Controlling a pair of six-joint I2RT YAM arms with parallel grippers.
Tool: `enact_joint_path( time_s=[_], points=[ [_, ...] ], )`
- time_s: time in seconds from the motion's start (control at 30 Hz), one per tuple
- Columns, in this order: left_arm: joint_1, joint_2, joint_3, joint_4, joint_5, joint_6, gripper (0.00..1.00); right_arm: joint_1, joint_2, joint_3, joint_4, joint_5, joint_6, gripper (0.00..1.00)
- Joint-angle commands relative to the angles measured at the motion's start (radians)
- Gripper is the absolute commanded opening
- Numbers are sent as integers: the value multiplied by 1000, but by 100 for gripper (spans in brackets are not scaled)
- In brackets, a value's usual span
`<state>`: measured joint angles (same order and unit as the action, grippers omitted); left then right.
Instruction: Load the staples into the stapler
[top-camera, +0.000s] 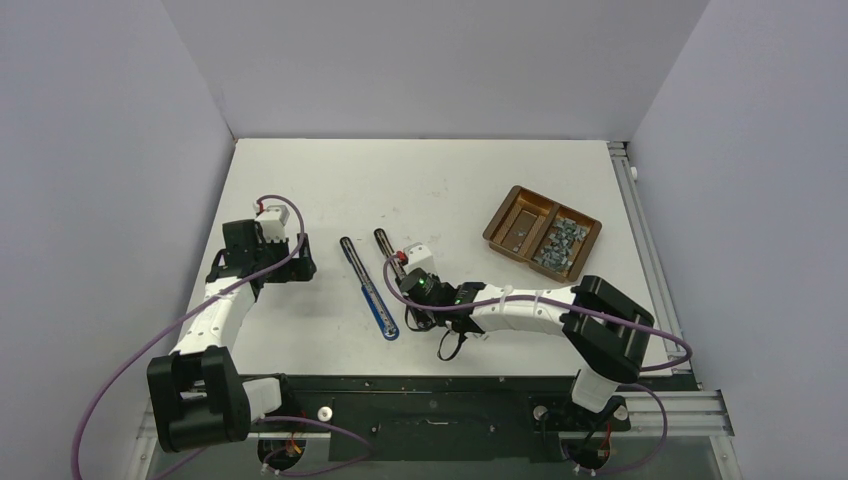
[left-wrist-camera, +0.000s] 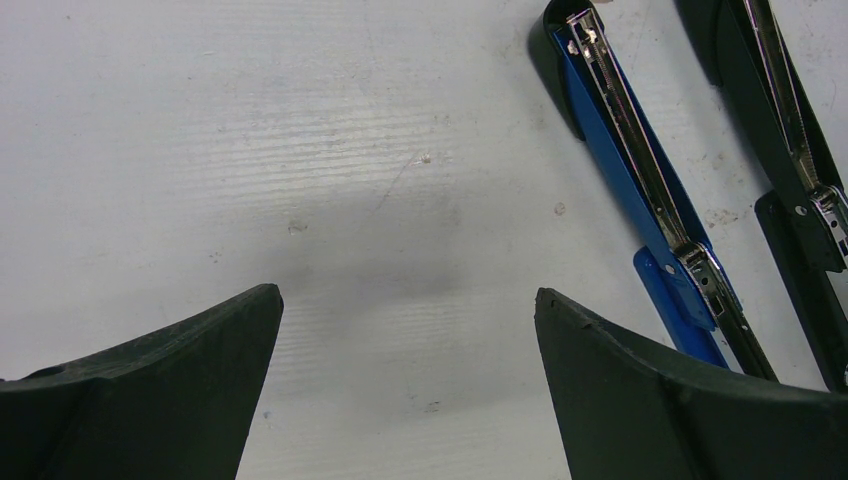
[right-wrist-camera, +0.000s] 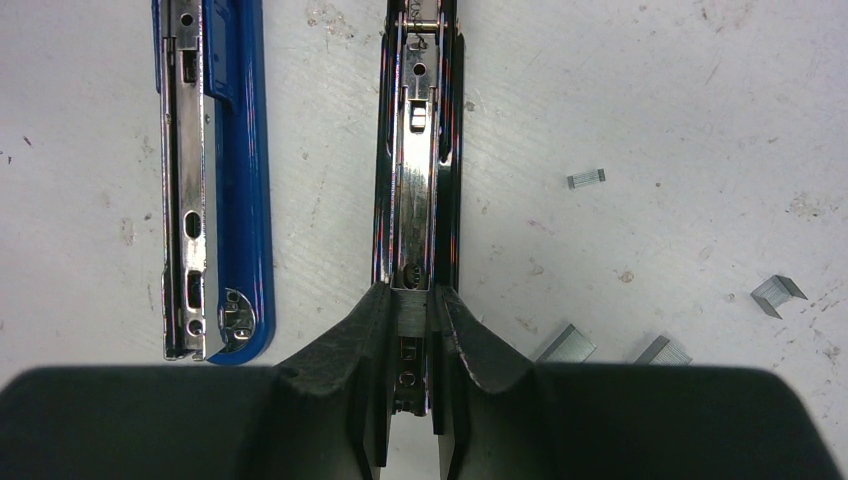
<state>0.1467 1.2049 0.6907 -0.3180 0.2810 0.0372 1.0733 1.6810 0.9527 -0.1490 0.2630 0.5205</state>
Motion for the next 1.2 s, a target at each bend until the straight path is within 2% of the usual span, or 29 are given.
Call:
enact_joint_path(
  time_s=[0.0,0.13,0.23,0.4,0.6,0.8,0.93,1.0,1.07,1.17],
  points=[
    [7,-25,50,22,16,-7,96,-1,24,19,0,8,0,8],
    [8,-25,52,21,14,-10,96,0,29,23,-3,4,-1,10],
    [7,-25,52,20,14,-10,96,1,32,28,-7,3,1,20],
    [8,-25,56,18,19,-9,96,0,28,35,-14,3,-2,30],
    [7,-26,61,14,20,-10,96,-2,5,60,-35,7,-8,34],
    [7,-28,82,1,30,-14,96,-26,-55,123,-85,-13,-26,43],
    [9,-30,116,-20,36,-23,96,-74,-110,177,-130,-49,-29,52],
    [11,-29,135,-25,35,-30,96,-136,-135,194,-147,-92,-14,56],
    [13,-22,155,-40,34,-31,96,-190,-146,208,-168,-139,-1,66],
    [14,-11,188,-61,21,-31,96,-233,-132,246,-244,-133,5,72]
  ],
)
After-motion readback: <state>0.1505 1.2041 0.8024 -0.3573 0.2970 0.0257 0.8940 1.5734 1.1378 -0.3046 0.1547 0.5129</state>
